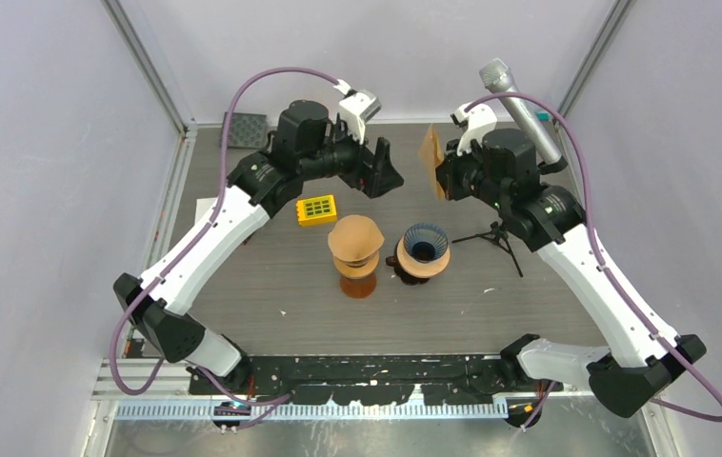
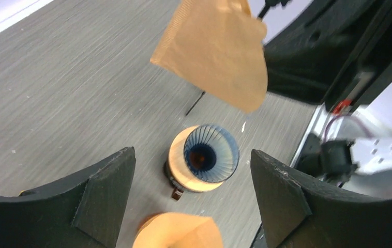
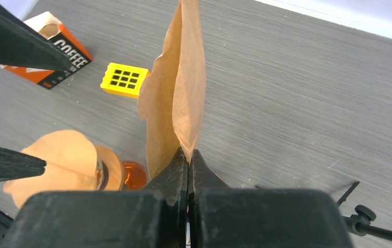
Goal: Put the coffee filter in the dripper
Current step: Place the coffee filter in the coffee dripper.
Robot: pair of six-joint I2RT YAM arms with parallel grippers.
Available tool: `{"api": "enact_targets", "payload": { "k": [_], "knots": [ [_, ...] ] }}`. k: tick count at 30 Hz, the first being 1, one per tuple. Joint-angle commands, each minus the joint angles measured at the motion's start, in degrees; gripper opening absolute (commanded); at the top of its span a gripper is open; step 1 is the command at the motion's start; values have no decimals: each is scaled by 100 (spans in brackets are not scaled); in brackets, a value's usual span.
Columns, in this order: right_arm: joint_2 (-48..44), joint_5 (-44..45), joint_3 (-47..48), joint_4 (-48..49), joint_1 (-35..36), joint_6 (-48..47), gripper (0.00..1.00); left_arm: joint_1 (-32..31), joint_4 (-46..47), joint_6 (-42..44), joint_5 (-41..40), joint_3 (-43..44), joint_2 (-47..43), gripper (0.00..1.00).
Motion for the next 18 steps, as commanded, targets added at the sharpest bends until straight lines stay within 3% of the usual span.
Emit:
{"api": "enact_targets", "payload": {
  "k": [1,11,18],
  "knots": [
    [117,649,259,303,-18,498,0,7,294,-1400,-302,527,304,83],
    [392,625,233,343,-17,709,0,-158,-141,-1931,-545,1651,1135,83],
    [505,541,281,343,-12,747,0,-215,-252,-2014,-625,1912,1439,82]
  ]
}}
